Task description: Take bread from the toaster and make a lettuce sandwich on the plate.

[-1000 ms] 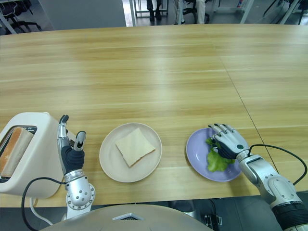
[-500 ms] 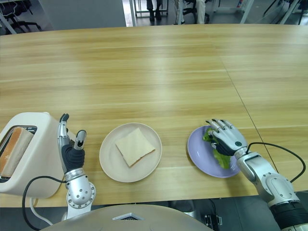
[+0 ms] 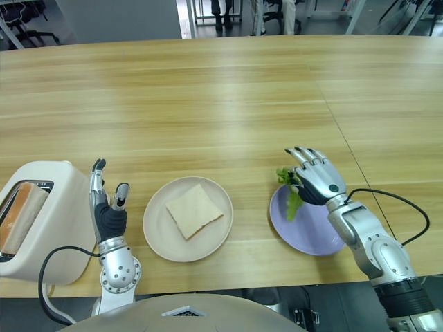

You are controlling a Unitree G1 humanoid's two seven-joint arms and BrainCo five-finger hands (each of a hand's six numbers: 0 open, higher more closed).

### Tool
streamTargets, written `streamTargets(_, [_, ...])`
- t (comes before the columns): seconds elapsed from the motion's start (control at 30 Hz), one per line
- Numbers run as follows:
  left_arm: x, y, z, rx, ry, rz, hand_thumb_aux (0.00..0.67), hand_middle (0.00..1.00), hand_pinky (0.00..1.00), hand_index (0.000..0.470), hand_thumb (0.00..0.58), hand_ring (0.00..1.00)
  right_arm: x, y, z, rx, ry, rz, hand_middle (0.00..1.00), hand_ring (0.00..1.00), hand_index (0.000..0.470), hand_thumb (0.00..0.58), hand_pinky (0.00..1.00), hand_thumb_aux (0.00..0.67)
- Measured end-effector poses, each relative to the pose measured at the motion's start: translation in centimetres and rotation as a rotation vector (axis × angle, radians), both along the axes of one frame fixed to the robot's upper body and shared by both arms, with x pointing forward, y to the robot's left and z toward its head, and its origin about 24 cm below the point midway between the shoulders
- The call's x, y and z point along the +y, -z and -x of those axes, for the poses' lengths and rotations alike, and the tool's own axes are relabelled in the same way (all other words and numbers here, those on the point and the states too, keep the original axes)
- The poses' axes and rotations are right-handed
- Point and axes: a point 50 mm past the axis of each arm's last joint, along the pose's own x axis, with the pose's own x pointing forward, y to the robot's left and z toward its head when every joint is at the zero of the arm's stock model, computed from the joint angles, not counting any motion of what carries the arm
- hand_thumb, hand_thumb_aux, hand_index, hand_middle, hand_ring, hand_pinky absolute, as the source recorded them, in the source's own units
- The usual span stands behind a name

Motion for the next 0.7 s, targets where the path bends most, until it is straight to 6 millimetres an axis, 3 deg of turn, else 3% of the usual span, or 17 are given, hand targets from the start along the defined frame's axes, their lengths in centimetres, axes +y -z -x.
streamTargets(0.1, [-0.2, -0.2, -0.5, -0.014, 0.021, -0.001, 0.000, 0.00, 0.00, 0.000, 0.000, 0.00, 1.6, 0.3, -0.5, 0.005, -0.030, -0.054, 0.00, 0.00, 0.460, 0.580, 0.00, 0.670])
streamTargets(0.47, [-0.7, 0.0, -1.7, -0.017, 0.076, 0.012, 0.000, 0.00, 0.00, 0.000, 0.000, 0.00, 4.6, 1.4, -0.2, 0.036, -0.081, -0.158, 0.00, 0.00, 0.460, 0.580, 0.00, 0.670])
streamTargets(0.7, [-0.8, 0.5, -1.8, -0.001, 0.084, 0.016, 0.000, 0.00, 0.00, 0.000, 0.000, 0.00, 6.7, 0.0, -0.6, -0.018, -0.137, -0.209, 0.00, 0.00, 0.460, 0.580, 0.00, 0.670])
